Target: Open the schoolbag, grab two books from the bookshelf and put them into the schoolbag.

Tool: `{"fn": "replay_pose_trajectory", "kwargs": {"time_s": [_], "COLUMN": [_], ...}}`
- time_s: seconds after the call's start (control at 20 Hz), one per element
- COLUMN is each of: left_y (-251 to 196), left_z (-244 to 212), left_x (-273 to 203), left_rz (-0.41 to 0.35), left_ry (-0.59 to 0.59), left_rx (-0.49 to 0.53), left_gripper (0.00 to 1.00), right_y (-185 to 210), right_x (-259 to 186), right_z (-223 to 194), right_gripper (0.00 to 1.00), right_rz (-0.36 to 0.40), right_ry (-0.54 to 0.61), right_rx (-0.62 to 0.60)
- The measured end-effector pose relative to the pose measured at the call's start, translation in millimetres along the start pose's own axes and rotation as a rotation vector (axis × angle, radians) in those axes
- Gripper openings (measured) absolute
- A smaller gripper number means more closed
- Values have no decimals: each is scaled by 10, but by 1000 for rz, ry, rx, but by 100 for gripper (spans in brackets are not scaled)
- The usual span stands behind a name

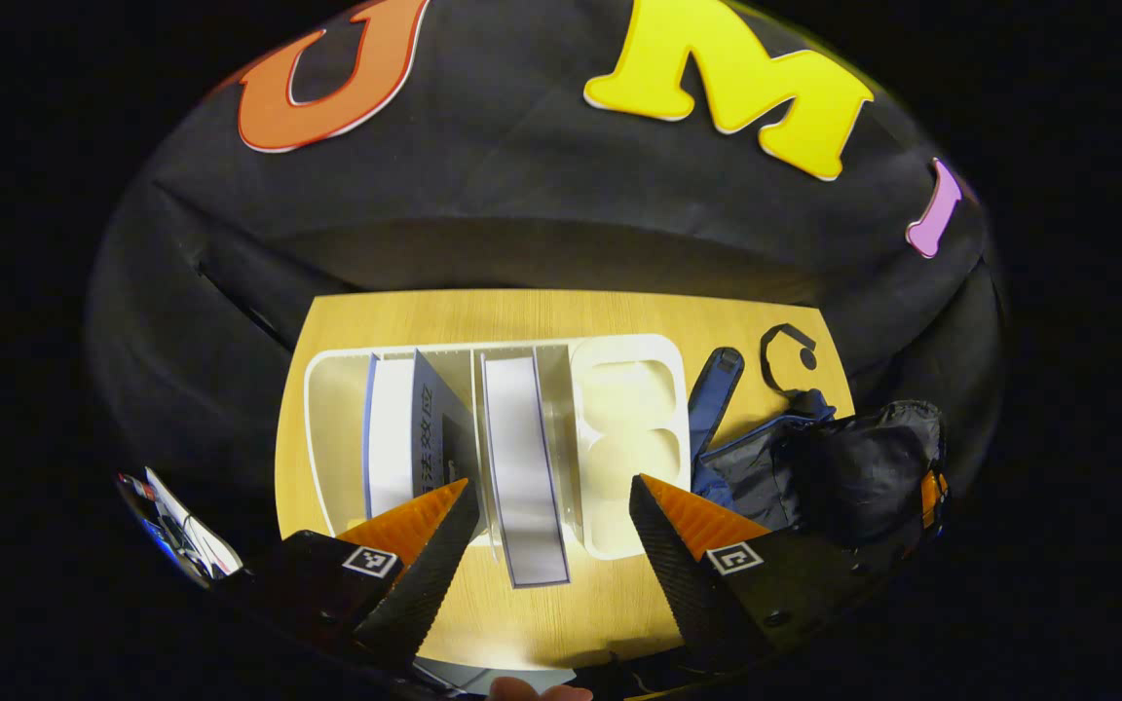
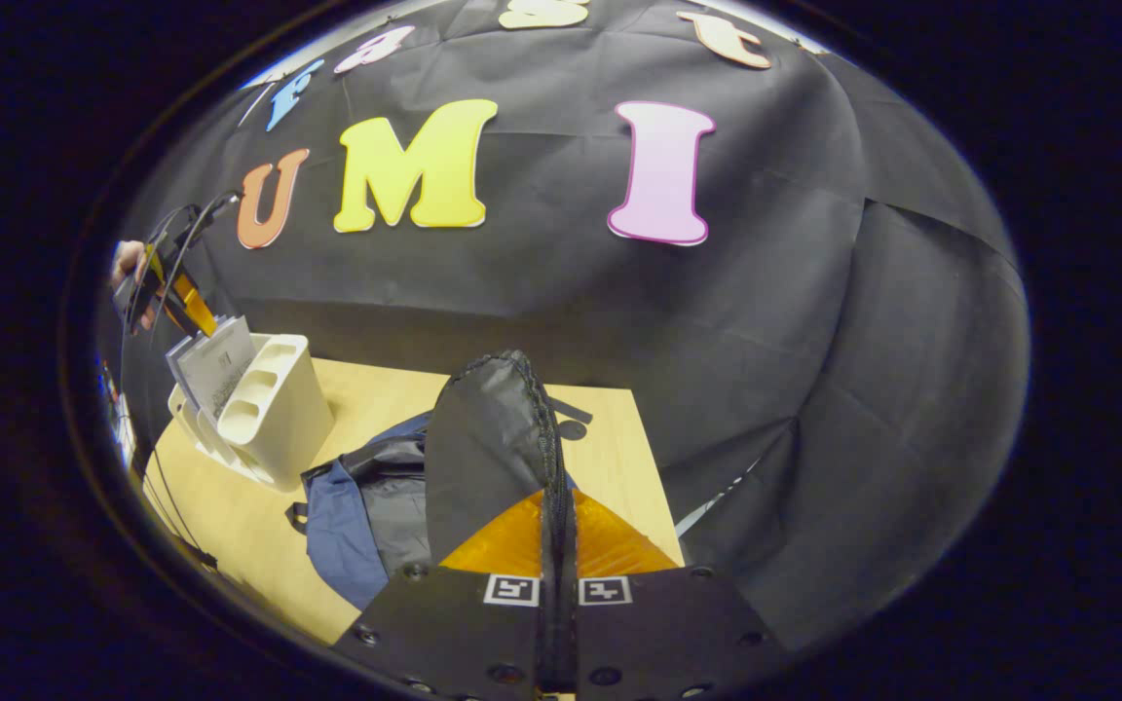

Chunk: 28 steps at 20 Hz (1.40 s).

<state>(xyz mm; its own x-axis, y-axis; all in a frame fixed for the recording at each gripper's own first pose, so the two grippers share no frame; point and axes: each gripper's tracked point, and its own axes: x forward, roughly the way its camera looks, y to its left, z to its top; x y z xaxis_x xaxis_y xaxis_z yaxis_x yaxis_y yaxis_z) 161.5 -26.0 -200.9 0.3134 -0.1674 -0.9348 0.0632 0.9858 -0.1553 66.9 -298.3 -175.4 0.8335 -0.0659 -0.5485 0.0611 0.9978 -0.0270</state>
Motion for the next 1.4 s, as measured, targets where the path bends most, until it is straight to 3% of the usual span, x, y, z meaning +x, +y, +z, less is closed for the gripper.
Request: {"fn": "replay_pose_trajectory", "kwargs": {"time_s": [0.35, 0.4, 0.45, 0.55, 0.65, 0.8, 1.05, 1.3, 1.4], "left_y": [147, 174, 198, 235, 224, 196, 216, 211, 141], "left_z": [-194, -220, -237, -252, -247, -266, -304, -339, -319], "left_x": [367, 418, 458, 527, 553, 600, 621, 467, 303], "left_rz": [42, 55, 66, 87, 89, 95, 119, 128, 99], "left_ry": [227, 249, 267, 289, 303, 323, 346, 324, 288], "left_rx": [-41, -41, -41, -42, -37, -39, -47, -66, -52], "left_gripper": [98, 92, 96, 93, 89, 70, 49, 45, 43], "right_y": [-26, -36, -40, -57, -63, -64, -43, -30, -7], "right_x": [0, 4, 11, 0, -4, -11, -46, -60, -85], "right_z": [-74, -74, -90, -107, -133, -120, -125, -124, -127], "right_gripper": [0, 0, 0, 0, 0, 0, 0, 0, 0], "right_rz": [12, 13, 13, 14, 13, 17, 22, 25, 25], "right_ry": [10, 11, 12, 16, 17, 17, 13, 8, 3], "right_rx": [29, 30, 33, 40, 45, 48, 49, 47, 44]}}
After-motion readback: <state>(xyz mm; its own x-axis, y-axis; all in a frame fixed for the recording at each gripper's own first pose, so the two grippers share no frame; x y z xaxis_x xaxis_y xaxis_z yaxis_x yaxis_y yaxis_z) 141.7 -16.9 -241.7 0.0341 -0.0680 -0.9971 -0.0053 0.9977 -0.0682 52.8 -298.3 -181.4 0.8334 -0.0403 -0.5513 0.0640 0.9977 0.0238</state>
